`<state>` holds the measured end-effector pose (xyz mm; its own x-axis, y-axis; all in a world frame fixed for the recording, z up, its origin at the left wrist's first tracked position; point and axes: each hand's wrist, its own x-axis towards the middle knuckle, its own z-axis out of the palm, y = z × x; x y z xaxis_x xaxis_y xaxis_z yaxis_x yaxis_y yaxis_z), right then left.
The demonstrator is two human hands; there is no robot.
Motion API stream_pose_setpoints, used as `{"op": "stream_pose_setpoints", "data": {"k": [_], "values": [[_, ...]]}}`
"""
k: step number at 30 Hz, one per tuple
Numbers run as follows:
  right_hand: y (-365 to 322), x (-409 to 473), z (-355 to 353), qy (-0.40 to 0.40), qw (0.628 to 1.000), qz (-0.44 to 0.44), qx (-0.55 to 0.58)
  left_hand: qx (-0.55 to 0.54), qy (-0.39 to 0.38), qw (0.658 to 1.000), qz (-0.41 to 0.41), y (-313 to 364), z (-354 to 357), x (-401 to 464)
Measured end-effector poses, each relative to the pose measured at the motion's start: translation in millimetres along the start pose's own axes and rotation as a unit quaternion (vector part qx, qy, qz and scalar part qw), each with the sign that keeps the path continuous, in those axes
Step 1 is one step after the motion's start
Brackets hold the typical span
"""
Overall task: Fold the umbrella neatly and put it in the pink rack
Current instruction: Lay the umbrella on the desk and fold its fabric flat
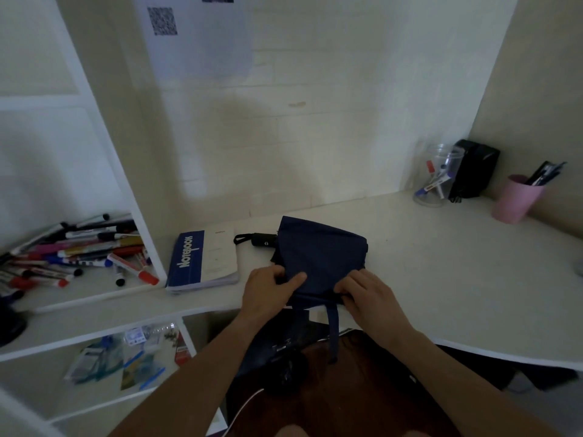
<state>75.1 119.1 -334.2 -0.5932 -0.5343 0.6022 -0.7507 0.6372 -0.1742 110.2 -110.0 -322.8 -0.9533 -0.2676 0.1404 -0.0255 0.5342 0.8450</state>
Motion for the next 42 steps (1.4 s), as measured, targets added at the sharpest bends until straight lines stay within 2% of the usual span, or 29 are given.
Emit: {"op": "stream_pose_setpoints", "data": {"k": [5, 9, 12, 16, 18, 19, 22, 23, 26, 27, 32, 34, 36, 38, 39, 41, 42], "values": [[9, 1, -8, -0.011, 0.999, -0.032, -0.015, -0.013, -0.035, 0.999, -0.017, -13, -8, 0], [14, -7, -18, -0.033, 0.995, -0.095, -0.029, 0.028, -0.040, 0.999, 0.007, -15, -12, -1], [14, -11, -23, -0.063, 0.988, -0.129, -0.053, 0.085, -0.012, 0.995, 0.043, -13, -8, -4], [13, -5, -21, -0.134, 0.984, -0.110, -0.041, 0.066, -0.033, 0.991, 0.113, -15, -9, -10], [6, 8, -30, -0.184, 0.982, -0.045, -0.011, 0.125, -0.060, 0.980, 0.140, -17, -8, -10], [2, 18, -34, -0.183, 0.983, -0.005, 0.012, 0.174, -0.063, 0.971, 0.151, -20, -7, -10], [-4, 43, -29, -0.055, 0.997, 0.037, 0.035, 0.255, -0.073, 0.951, 0.159, -21, -7, -11], [-3, 48, -23, -0.071, 0.996, 0.042, 0.017, 0.266, -0.073, 0.946, 0.170, -23, -6, -11], [2, 38, -2, -0.261, 0.963, 0.053, -0.048, 0.314, -0.073, 0.924, 0.204, -30, -11, -9], [5, 31, 1, -0.294, 0.952, 0.047, -0.062, 0.327, -0.067, 0.918, 0.213, -32, -15, -6], [10, 23, 11, -0.313, 0.946, 0.046, -0.071, 0.352, -0.018, 0.887, 0.299, 0, -11, 13], [11, 23, 14, -0.316, 0.945, 0.048, -0.069, 0.381, -0.071, 0.861, 0.328, 4, -1, 17], [12, 24, 10, -0.344, 0.937, 0.050, -0.030, 0.406, -0.129, 0.847, 0.317, -11, 4, 16], [14, 33, -5, -0.316, 0.940, 0.099, 0.082, 0.400, -0.141, 0.855, 0.300, -26, 3, 11], [17, 43, -14, -0.240, 0.952, 0.137, 0.136, 0.396, -0.139, 0.857, 0.298, -29, 2, 10], [37, 72, -24, -0.070, 0.971, 0.193, 0.125, 0.396, -0.138, 0.858, 0.298, -29, 4, 11], [48, 89, -27, -0.044, 0.969, 0.223, 0.096, 0.398, -0.137, 0.856, 0.300, -29, 5, 11]]}}
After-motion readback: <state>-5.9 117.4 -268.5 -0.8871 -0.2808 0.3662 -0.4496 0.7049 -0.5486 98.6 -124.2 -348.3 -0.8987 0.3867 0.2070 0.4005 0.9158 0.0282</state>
